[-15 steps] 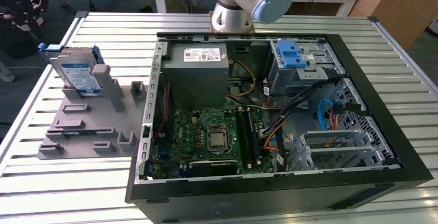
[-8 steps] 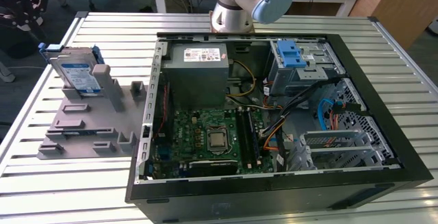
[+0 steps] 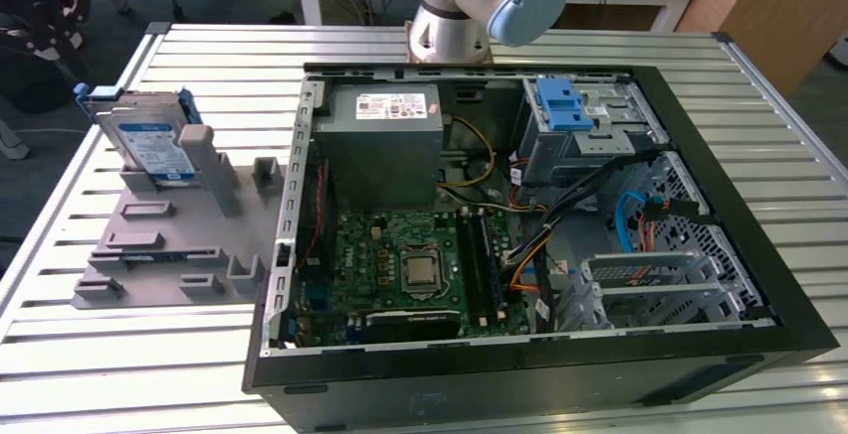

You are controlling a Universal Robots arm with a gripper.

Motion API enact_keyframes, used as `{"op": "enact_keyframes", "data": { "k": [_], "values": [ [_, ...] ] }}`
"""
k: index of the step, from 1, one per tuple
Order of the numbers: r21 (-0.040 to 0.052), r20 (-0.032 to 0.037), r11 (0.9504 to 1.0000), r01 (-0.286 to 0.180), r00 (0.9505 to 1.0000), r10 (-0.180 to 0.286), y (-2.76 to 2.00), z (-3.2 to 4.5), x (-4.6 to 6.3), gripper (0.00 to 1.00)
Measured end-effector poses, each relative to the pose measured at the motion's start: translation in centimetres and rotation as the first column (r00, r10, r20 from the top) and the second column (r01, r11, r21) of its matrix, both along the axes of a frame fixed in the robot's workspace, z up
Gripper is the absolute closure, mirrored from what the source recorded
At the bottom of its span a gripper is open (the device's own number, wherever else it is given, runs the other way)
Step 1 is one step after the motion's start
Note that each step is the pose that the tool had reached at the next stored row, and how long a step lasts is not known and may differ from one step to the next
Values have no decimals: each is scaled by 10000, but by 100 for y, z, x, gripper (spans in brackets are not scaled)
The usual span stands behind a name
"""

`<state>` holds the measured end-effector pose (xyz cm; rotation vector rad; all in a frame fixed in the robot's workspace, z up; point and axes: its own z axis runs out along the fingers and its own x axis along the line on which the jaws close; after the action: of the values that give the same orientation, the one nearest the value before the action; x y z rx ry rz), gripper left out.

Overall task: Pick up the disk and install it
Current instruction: 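Pick up the disk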

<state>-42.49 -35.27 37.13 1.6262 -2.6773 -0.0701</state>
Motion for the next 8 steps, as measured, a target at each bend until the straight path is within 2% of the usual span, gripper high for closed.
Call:
{"op": "enact_keyframes", "data": {
  "k": [5,8],
  "values": [
    [-1,18,9969,-788,9969,788,0,-1,0,89],
    [-6,65,9931,-1175,9930,1175,0,-2,0,89]
  ]
}}
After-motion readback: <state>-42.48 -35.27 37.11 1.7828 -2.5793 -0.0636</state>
